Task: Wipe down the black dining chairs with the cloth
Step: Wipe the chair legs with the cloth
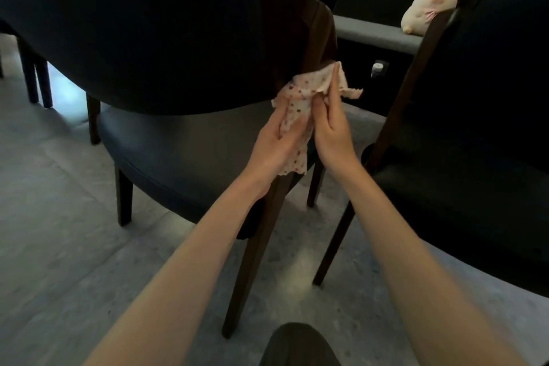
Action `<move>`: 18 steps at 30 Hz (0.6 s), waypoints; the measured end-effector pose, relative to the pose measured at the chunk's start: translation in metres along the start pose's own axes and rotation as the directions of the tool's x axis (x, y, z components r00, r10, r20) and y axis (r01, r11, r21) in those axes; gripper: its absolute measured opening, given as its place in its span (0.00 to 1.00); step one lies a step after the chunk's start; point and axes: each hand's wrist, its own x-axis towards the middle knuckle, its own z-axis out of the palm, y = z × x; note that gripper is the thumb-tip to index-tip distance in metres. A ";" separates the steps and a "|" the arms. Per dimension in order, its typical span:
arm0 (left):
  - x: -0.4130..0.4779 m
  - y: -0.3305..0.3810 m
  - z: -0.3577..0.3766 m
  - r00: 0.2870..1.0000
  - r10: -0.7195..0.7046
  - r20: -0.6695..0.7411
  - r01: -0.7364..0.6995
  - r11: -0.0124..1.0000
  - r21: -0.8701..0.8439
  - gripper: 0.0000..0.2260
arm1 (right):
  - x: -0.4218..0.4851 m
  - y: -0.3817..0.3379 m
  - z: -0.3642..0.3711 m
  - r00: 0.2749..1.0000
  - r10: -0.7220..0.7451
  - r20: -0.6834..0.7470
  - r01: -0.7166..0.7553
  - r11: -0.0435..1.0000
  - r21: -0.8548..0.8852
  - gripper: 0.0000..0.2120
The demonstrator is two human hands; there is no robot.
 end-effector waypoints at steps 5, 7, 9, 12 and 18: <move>-0.007 -0.031 -0.009 0.998 0.058 0.034 -0.063 0.981 0.185 0.26 | -0.028 0.018 0.016 0.993 0.110 -0.038 -0.109 0.994 0.020 0.26; -0.022 -0.052 -0.016 1.000 0.009 0.023 -0.014 0.972 0.236 0.25 | -0.050 0.028 0.020 0.988 0.150 -0.023 -0.150 0.988 0.024 0.26; -0.041 -0.068 -0.020 1.000 -0.017 0.006 0.015 0.963 0.271 0.24 | -0.075 0.038 0.026 0.979 0.206 -0.001 -0.206 0.978 0.030 0.25; -0.055 -0.074 -0.023 1.000 0.010 0.014 -0.014 0.944 0.329 0.22 | -0.101 0.049 0.034 0.952 0.304 0.020 -0.305 0.950 0.072 0.25; -0.036 -0.058 -0.030 0.995 0.012 0.102 -0.041 0.955 0.293 0.19 | -0.077 0.041 0.023 0.966 0.257 0.020 -0.257 0.964 0.071 0.26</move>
